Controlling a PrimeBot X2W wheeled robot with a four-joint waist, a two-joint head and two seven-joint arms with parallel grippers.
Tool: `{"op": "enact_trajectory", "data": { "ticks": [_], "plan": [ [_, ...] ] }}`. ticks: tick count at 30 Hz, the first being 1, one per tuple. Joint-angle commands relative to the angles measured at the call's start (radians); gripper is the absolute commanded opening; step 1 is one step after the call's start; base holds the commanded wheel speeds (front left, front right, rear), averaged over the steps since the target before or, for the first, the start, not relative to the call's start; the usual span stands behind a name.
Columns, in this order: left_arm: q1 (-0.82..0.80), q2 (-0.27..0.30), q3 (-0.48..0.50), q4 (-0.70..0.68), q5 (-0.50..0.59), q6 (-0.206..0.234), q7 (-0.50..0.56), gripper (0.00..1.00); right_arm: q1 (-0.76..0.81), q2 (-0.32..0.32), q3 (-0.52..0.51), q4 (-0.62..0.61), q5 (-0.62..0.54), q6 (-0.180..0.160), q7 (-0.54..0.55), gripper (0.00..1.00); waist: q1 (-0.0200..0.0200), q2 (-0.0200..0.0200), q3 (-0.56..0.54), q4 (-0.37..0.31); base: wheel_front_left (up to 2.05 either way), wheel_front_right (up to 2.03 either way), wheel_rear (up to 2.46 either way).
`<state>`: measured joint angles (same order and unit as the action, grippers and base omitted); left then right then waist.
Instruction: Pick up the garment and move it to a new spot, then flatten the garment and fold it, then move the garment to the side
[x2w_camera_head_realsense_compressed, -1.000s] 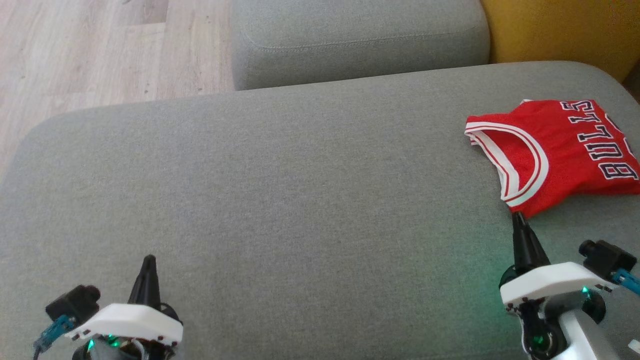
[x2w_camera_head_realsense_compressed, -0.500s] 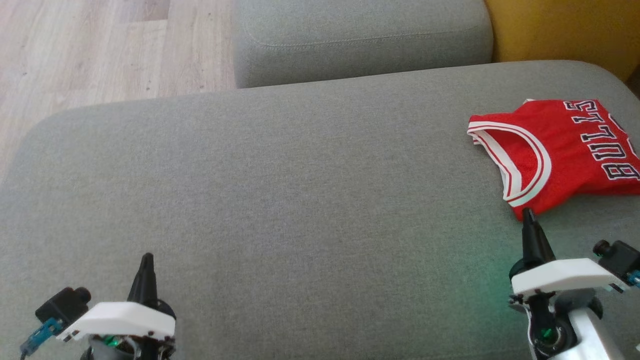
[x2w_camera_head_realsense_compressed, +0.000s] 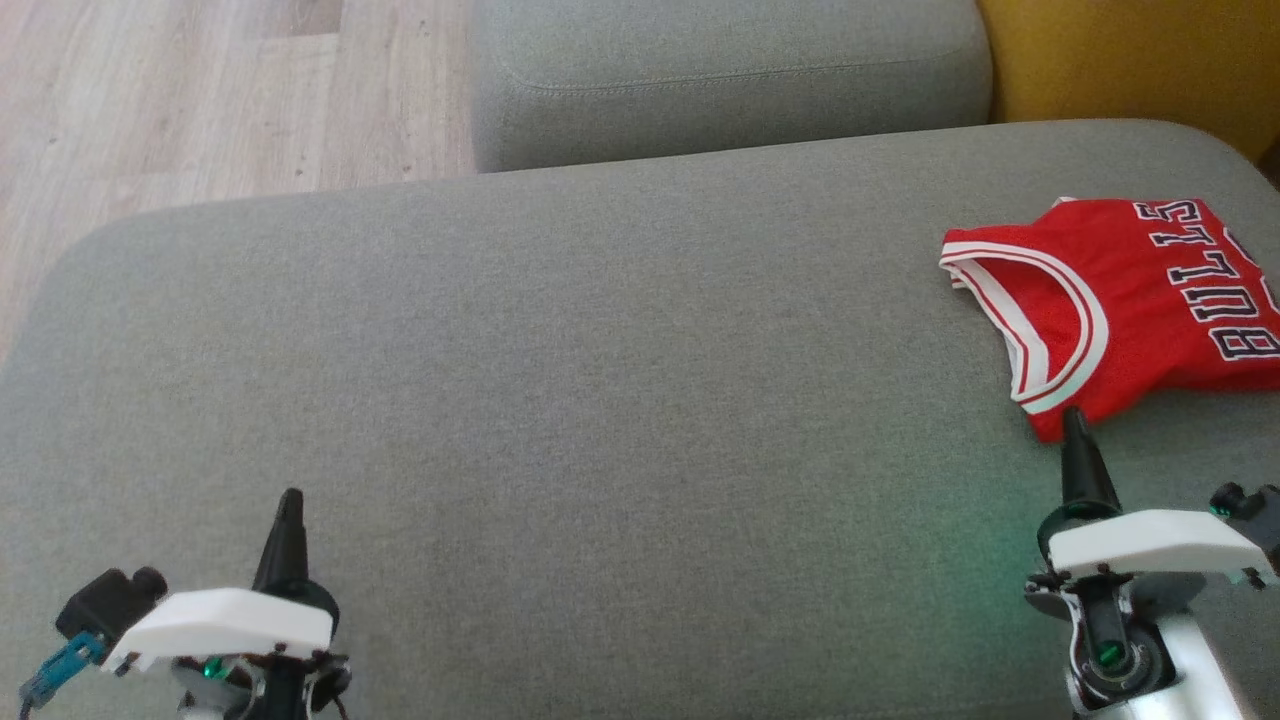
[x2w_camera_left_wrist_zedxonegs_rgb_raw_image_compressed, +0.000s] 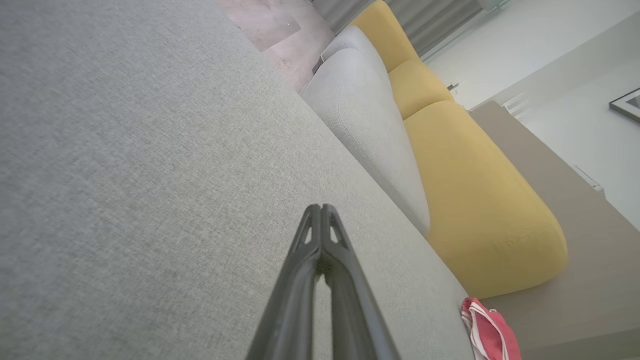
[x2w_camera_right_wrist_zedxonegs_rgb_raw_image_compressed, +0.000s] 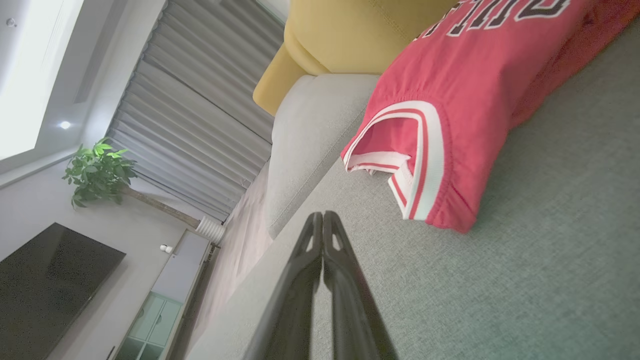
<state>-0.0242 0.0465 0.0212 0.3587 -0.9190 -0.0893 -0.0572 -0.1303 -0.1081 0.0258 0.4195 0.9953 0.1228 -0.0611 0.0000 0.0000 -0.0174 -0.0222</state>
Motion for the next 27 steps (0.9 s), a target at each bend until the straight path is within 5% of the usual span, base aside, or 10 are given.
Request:
{"op": "enact_trajectory", "data": {
  "ticks": [1,27],
  "plan": [
    [-0.055,0.005,0.031,-0.038,-0.025,-0.009,0.005,0.00,-0.019,0.000,0.003,-0.042,0.024,0.004,0.008,0.00,0.0000,0.0000,0.000,0.000,0.00,0.00,0.00],
    [-0.068,0.005,0.059,-0.072,-0.324,-0.024,0.080,0.00,0.000,0.026,-0.062,-0.102,0.289,0.006,0.083,0.00,0.0000,0.0000,0.009,0.010,0.00,0.00,0.00]
  ]
}}
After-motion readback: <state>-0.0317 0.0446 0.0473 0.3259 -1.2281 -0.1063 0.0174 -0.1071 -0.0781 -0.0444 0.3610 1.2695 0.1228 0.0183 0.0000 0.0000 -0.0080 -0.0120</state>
